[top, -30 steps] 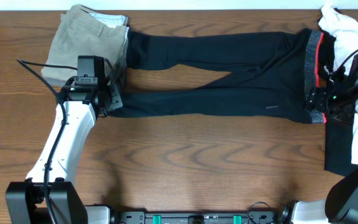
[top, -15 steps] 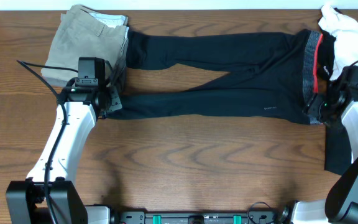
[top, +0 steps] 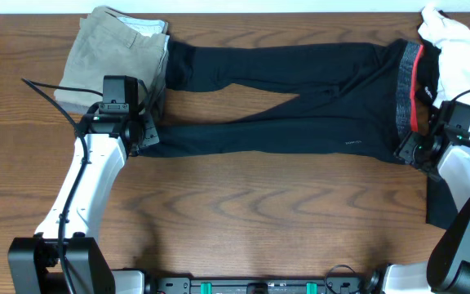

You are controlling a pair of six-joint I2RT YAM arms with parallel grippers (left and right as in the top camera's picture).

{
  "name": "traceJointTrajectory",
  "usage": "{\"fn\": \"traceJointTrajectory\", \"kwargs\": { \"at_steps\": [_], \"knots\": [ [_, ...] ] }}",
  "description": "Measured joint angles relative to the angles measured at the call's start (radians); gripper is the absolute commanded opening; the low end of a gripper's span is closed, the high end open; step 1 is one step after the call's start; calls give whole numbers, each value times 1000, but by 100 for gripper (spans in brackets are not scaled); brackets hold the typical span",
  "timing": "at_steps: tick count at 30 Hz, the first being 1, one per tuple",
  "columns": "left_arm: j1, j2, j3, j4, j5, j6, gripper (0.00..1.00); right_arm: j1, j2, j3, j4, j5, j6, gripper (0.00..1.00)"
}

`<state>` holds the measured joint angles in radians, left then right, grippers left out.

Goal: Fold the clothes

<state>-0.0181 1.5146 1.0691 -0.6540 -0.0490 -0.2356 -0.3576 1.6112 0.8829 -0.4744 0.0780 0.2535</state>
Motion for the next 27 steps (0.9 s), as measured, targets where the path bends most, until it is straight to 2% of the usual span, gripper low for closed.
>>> {"fn": "traceJointTrajectory", "kwargs": {
  "at_steps": [8, 21, 23, 27],
  "knots": [
    [0, 0, 0, 2, -9, 0, 6, 0, 0, -71, 110, 10, 32, 62],
    [0, 0, 0, 2, -11, 0, 6, 0, 62, -85, 166, 2, 77, 42],
    [0, 0, 0, 3, -11, 0, 6, 0, 65, -85, 169, -4, 79, 38],
    [0, 0, 0, 6, -11, 0, 6, 0, 71, -83, 189, -19, 86, 18]
  ]
}}
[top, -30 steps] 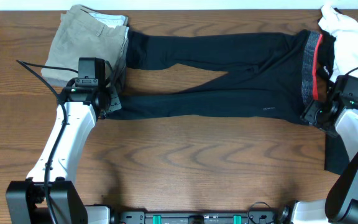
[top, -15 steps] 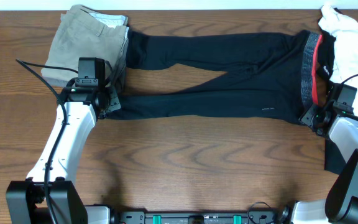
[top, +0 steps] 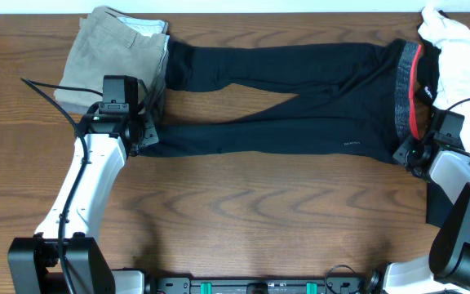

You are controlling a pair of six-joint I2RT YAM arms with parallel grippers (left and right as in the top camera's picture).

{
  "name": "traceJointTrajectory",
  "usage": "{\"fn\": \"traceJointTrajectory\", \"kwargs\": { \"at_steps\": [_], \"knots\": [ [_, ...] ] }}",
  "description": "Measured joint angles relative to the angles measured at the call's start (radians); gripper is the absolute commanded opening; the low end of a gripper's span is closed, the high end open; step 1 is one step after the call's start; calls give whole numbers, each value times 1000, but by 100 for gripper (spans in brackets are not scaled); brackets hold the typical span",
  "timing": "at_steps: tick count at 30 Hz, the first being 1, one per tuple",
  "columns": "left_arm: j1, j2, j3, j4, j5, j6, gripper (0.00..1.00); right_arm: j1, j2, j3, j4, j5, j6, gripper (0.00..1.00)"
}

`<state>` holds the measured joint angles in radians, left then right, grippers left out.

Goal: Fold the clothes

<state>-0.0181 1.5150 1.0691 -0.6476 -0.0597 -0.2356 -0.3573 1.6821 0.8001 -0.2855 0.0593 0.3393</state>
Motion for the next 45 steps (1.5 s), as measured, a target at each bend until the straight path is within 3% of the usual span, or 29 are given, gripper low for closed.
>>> {"fn": "traceJointTrajectory", "kwargs": {
  "at_steps": [8, 19, 30, 37, 45],
  "knots": [
    [0, 0, 0, 9, 0, 0, 6, -2, 6, 29, -52, -10, 1, 2],
    [0, -117, 6, -123, 0, 0, 6, -143, -140, 228, -521, -94, -5, 1],
    [0, -315, 10, -287, -1, 17, 6, -240, -274, 336, -805, -116, -27, 1],
    [0, -395, 10, -380, -16, 31, 6, -315, -307, 336, -878, -112, -35, 1],
    [0, -436, 11, -283, 1, 31, 6, -333, -423, 338, -842, -181, -112, 1]
  ]
}}
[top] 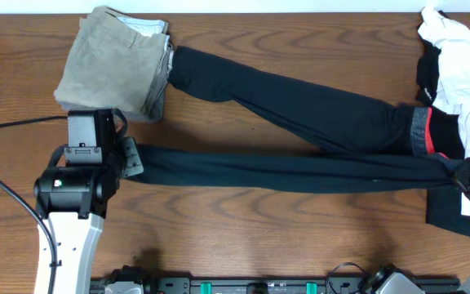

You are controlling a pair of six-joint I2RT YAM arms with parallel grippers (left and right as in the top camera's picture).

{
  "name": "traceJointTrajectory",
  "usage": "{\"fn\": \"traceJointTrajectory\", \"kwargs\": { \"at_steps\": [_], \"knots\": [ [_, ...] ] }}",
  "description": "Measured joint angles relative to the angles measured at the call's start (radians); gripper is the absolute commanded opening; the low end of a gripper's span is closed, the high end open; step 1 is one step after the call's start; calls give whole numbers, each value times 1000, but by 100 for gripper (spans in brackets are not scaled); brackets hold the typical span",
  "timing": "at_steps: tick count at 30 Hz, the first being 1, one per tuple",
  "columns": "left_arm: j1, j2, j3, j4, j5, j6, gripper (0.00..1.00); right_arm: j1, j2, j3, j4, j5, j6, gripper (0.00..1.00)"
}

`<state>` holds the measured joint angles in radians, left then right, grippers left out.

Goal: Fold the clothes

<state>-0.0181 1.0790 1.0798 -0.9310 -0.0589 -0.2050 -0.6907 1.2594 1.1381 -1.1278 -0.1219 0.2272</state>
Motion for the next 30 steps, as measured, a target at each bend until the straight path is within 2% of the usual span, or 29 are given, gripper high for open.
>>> {"fn": "traceJointTrajectory", "kwargs": {
  "at_steps": [10, 24, 30],
  "knots": [
    [-1, 203, 2, 271, 30, 0, 6, 60, 36, 0, 110, -37, -46, 1],
    [-9, 527, 7, 922, 41, 0, 6, 157, 277, 0, 517, -58, -41, 1],
    [-37, 640, 8, 1137, 45, 0, 6, 205, 373, 0, 673, -60, -29, 1]
  ]
}}
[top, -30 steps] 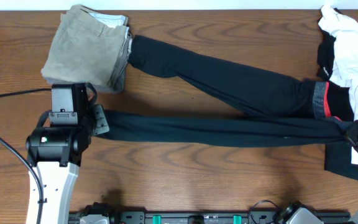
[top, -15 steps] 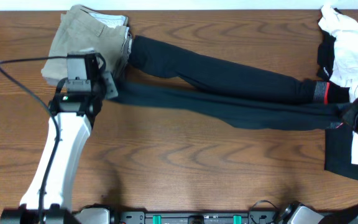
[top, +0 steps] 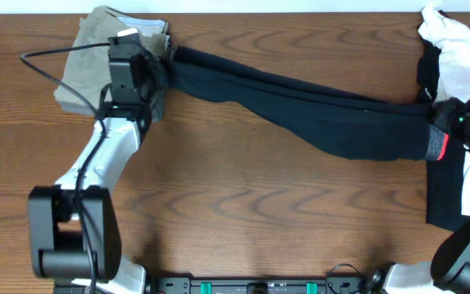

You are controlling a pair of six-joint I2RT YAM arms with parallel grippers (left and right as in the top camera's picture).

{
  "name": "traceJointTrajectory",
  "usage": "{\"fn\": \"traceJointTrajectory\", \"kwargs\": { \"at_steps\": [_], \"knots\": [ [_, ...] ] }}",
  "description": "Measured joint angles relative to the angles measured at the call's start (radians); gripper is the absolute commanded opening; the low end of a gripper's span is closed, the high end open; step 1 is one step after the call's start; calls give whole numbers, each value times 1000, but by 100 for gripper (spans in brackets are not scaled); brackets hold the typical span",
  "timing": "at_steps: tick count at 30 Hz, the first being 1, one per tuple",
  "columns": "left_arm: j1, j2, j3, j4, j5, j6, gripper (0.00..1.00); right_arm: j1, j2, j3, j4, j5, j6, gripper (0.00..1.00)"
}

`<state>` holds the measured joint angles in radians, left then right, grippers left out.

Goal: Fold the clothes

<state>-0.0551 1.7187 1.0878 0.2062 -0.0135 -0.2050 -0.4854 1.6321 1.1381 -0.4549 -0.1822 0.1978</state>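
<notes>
Black trousers (top: 317,106) stretch across the far half of the table, one leg folded onto the other, cuffs at the left and the grey and red waistband (top: 437,139) at the right. My left gripper (top: 160,72) is at the cuff end, shut on the trouser cuff. At the waistband end my right gripper (top: 441,131) is shut on the waistband. Only the overhead view is given, so the fingertips are hard to make out.
Folded khaki trousers (top: 96,61) lie at the far left, right beside my left gripper. A white garment (top: 455,45) is heaped at the far right corner. Another dark cloth (top: 443,192) lies at the right edge below my right arm.
Both grippers have moved to the far side, carrying the near trouser leg with them. That leg now lies on top of the far leg, and the trousers are half as wide.
The trousers lay flat with legs apart, my left gripper at the near cuff and my right at the waistband's near corner. Then both ends of the near leg were pulled nearer. Now the near leg lies on the far one.
</notes>
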Motion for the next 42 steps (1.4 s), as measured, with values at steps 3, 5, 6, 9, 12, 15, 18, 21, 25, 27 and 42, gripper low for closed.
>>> {"fn": "traceJointTrajectory", "kwargs": {
  "at_steps": [3, 5, 6, 9, 12, 15, 18, 21, 25, 27, 42],
  "knots": [
    [-19, 54, 1, 99, -1, 0, 6, 27, 42, 0, 73, 2, 4, 1],
    [-28, 88, 2, 148, -1, 0, 6, 41, 66, 0, 115, 2, 6, 1],
    [-32, 105, 4, 160, -1, 0, 6, 48, 77, 0, 131, 3, 8, 1],
    [-35, 165, 38, 164, -1, 0, 6, 59, 100, 0, 178, 6, 17, 1],
    [-36, 244, 112, 152, -1, 0, 6, 60, 119, 0, 211, 19, 29, 1],
    [-36, 318, 212, 129, -1, 0, 6, 60, 139, 0, 230, 32, 33, 1],
    [-37, 372, 301, 93, -1, 0, 6, 60, 156, 0, 258, 43, 36, 1],
    [-38, 419, 382, 67, -1, 0, 6, 60, 177, 0, 298, 45, 38, 1],
    [-39, 455, 418, 56, 0, 0, 6, 60, 203, 0, 343, 40, 48, 1],
    [-39, 467, 418, 36, -1, 0, 6, 60, 212, 0, 352, 40, 52, 1],
    [-39, 509, 420, -93, 3, 10, 40, 60, 220, 1, 441, 40, 66, 80]
  ]
}}
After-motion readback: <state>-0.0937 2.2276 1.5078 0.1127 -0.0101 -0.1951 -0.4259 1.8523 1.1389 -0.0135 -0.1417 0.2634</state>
